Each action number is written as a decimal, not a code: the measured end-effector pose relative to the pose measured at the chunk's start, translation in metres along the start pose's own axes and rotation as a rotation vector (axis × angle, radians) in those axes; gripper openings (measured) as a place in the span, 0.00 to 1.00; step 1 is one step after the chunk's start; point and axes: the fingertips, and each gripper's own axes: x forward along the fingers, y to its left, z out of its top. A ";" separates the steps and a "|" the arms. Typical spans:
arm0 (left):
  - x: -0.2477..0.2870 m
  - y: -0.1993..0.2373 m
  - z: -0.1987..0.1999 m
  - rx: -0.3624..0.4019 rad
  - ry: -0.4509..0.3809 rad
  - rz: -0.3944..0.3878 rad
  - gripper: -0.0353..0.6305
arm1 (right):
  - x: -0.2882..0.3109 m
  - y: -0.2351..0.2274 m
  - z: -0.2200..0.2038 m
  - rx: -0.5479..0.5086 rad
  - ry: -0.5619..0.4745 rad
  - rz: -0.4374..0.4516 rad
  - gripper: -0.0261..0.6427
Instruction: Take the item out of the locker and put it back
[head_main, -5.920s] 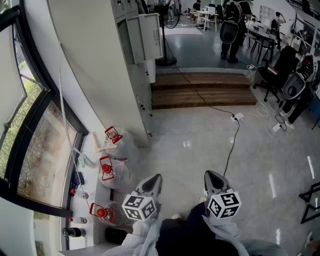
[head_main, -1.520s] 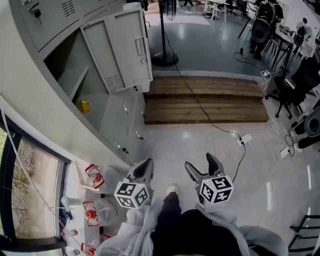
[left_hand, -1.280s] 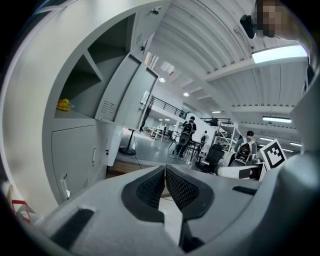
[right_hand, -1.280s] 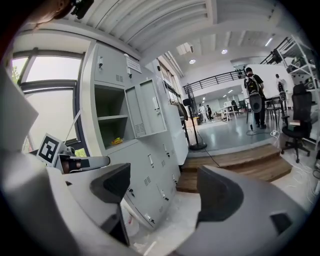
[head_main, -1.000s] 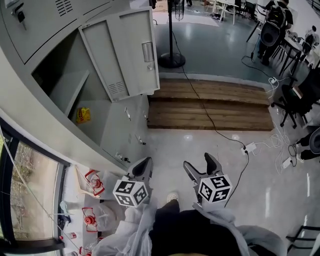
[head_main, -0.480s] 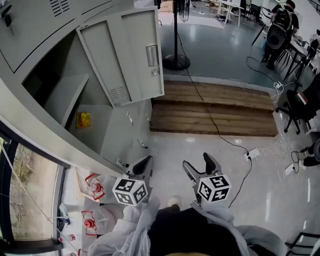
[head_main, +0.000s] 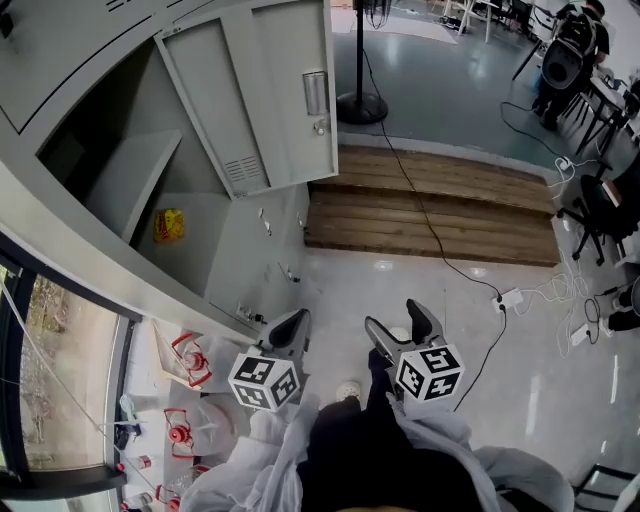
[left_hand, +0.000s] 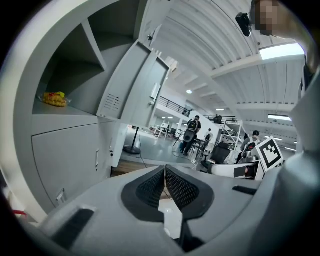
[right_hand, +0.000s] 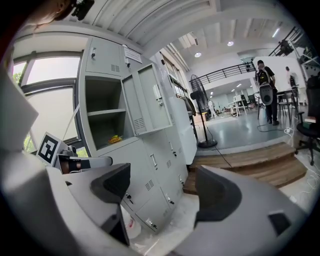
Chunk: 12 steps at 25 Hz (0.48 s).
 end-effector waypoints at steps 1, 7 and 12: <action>-0.001 0.004 0.000 -0.005 -0.007 0.014 0.07 | 0.004 0.002 0.000 -0.008 0.004 0.013 0.64; 0.001 0.036 0.010 -0.053 -0.068 0.125 0.07 | 0.040 0.009 0.016 -0.057 0.017 0.111 0.64; 0.022 0.051 0.027 -0.067 -0.109 0.204 0.07 | 0.081 0.003 0.038 -0.095 0.042 0.213 0.64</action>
